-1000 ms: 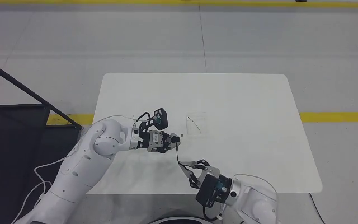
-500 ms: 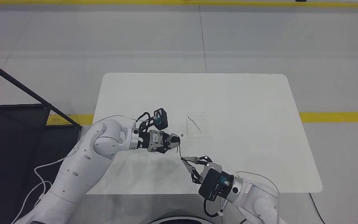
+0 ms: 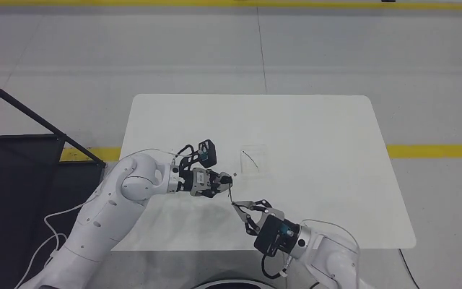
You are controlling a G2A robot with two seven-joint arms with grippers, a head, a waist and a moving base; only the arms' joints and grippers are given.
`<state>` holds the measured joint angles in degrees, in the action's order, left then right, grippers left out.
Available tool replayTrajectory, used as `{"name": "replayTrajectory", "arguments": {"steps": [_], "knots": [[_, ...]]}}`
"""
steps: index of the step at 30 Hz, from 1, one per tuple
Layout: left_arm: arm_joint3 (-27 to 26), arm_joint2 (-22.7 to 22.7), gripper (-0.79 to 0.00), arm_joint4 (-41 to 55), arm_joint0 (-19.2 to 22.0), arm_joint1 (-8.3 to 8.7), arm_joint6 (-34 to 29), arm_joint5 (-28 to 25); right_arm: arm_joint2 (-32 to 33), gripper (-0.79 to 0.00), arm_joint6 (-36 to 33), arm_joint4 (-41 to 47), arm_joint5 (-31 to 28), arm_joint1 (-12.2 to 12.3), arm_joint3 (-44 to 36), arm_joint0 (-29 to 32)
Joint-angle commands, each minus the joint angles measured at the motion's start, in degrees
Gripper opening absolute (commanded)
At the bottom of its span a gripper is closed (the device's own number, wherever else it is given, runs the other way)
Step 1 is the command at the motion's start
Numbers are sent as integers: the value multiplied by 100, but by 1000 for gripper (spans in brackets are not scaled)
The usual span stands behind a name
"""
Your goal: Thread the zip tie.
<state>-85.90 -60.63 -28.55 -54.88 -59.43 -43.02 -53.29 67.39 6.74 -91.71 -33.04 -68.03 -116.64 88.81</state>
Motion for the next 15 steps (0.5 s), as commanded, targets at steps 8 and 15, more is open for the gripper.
{"name": "replayTrajectory", "arguments": {"steps": [8, 15], "knots": [[0, 0, -785, 0, 0, 0, 0, 0, 24, -785, 48, 55, 43, 29, 15, 13], [0, 0, -785, 0, 0, 0, 0, 0, -6, -785, -25, 109, 12, 45, 38, -39]]}}
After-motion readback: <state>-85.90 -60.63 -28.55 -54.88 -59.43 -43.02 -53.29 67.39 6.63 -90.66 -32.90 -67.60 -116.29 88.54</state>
